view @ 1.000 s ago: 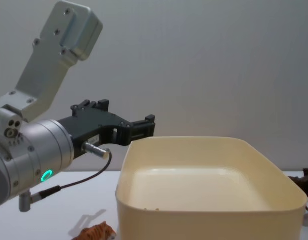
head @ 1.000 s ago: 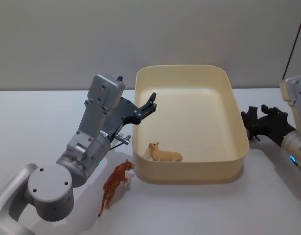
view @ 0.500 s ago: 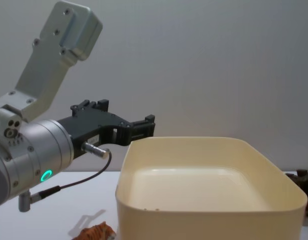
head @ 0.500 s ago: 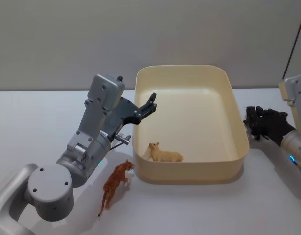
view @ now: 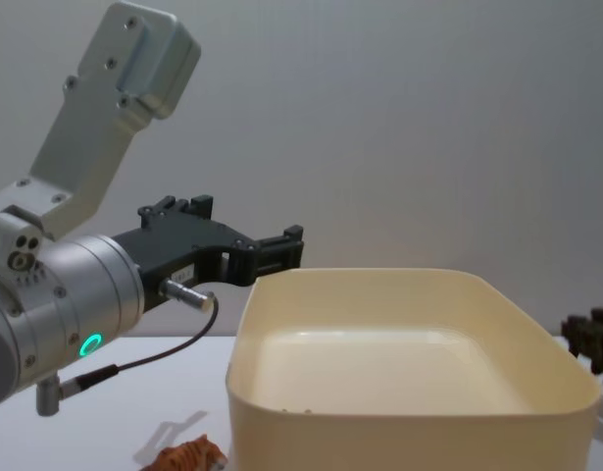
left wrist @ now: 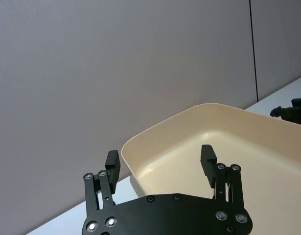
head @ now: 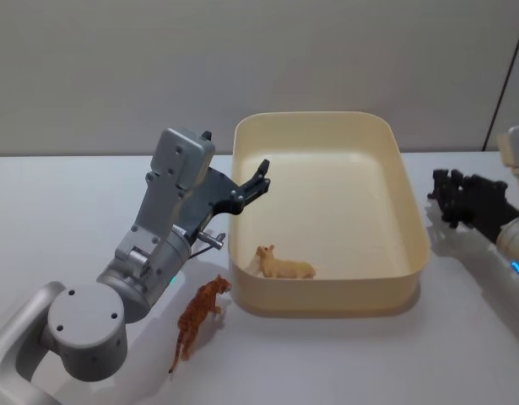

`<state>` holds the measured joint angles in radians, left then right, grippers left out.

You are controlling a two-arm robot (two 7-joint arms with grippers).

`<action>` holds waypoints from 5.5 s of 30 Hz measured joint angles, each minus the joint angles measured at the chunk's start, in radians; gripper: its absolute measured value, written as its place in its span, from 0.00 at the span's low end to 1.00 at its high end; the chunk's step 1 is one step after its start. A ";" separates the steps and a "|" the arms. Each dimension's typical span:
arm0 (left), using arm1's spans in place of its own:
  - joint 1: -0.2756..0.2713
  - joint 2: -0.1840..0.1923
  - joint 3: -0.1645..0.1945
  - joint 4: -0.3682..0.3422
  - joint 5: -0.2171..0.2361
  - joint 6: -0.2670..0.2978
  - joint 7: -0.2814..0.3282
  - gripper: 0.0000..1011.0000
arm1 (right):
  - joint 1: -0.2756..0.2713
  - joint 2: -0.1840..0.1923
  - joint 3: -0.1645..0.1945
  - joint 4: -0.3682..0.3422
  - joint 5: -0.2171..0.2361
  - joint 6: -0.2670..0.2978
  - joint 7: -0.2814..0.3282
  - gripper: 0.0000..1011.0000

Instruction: Pick up the toy alternately with two hands and place it into the central storage box.

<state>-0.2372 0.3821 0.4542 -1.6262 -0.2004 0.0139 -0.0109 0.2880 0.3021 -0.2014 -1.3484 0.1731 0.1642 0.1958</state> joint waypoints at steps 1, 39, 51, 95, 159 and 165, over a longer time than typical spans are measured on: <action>0.000 0.000 0.000 0.000 0.000 0.000 0.000 0.99 | -0.003 0.002 0.002 -0.007 0.002 -0.003 0.000 0.24; 0.000 0.000 0.000 0.000 0.000 0.000 0.000 0.99 | 0.047 -0.023 -0.021 -0.140 0.091 -0.055 0.255 0.29; 0.000 0.000 0.000 0.000 0.000 0.000 0.000 0.99 | 0.106 -0.084 -0.075 -0.043 0.049 -0.070 0.322 0.65; 0.039 0.039 -0.015 -0.072 -0.042 0.076 -0.011 0.99 | -0.037 0.087 0.068 -0.238 0.192 -0.053 0.205 0.99; 0.264 0.307 -0.108 -0.407 -0.382 0.612 -0.021 0.99 | -0.053 0.103 0.081 -0.257 0.204 -0.050 0.195 0.99; 0.254 0.294 -0.104 -0.382 -0.374 0.618 -0.050 0.97 | -0.053 0.103 0.081 -0.257 0.204 -0.050 0.195 0.99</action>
<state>0.0166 0.6764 0.3503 -2.0084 -0.5743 0.6324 -0.0607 0.2352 0.4049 -0.1207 -1.6056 0.3775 0.1142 0.3906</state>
